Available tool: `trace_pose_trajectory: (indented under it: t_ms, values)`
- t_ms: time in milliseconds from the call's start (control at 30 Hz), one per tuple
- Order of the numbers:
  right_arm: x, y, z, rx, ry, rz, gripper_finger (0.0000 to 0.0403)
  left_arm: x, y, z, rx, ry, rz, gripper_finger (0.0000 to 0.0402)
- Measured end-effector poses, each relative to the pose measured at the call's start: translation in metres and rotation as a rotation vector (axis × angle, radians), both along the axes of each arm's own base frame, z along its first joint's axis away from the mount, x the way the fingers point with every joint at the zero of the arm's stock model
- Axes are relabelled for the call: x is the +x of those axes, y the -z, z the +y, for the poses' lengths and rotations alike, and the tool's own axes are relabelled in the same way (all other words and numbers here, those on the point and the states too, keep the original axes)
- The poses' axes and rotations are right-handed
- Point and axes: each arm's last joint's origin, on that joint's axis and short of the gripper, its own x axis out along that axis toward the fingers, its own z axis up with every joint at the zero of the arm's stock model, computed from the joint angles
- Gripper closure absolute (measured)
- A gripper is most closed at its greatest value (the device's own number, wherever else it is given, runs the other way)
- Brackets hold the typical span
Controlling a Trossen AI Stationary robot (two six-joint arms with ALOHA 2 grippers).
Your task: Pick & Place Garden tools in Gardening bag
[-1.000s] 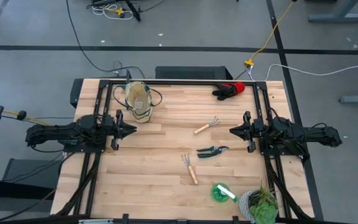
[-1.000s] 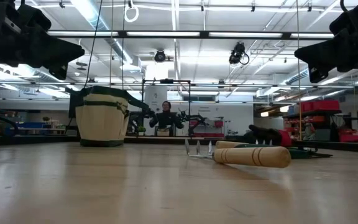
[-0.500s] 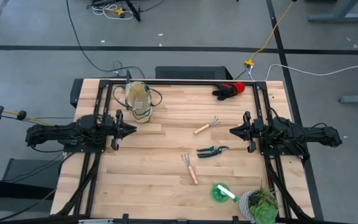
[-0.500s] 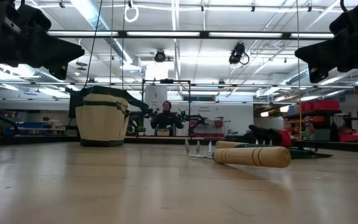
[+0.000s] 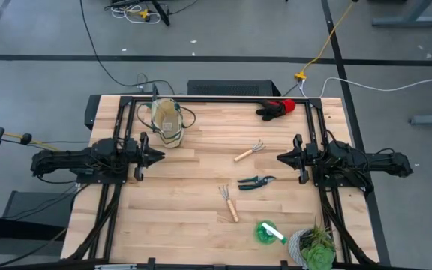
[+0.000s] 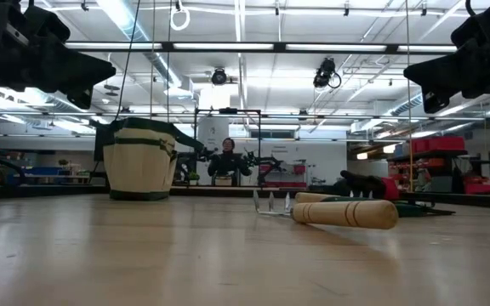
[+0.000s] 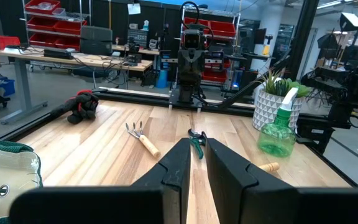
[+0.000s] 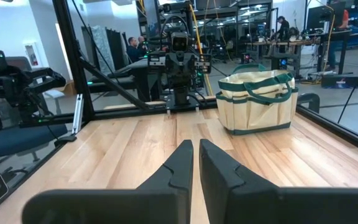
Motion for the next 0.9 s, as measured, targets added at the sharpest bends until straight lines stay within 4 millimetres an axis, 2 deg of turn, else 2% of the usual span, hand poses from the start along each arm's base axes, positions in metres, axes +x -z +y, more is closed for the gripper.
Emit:
trace_pose_trajectory:
  t_ms: [533,700,900]
  values:
    - [0.0000,-0.0014,0.0000,-0.007,0.001,-0.014,0.0372,0.0000,-0.0001,0.0001,0.006,-0.004,0.000,0.0344]
    - [-0.0002,-0.0045,0.0000,-0.079,0.005,-0.049,0.0372,0.0000,-0.0001,0.0001,0.007,-0.005,0.000,0.0344]
    - [-0.0004,-0.0060,0.0000,-0.081,0.005,-0.063,0.0372,0.0000,-0.0001,0.0003,0.006,-0.011,0.000,0.0344]
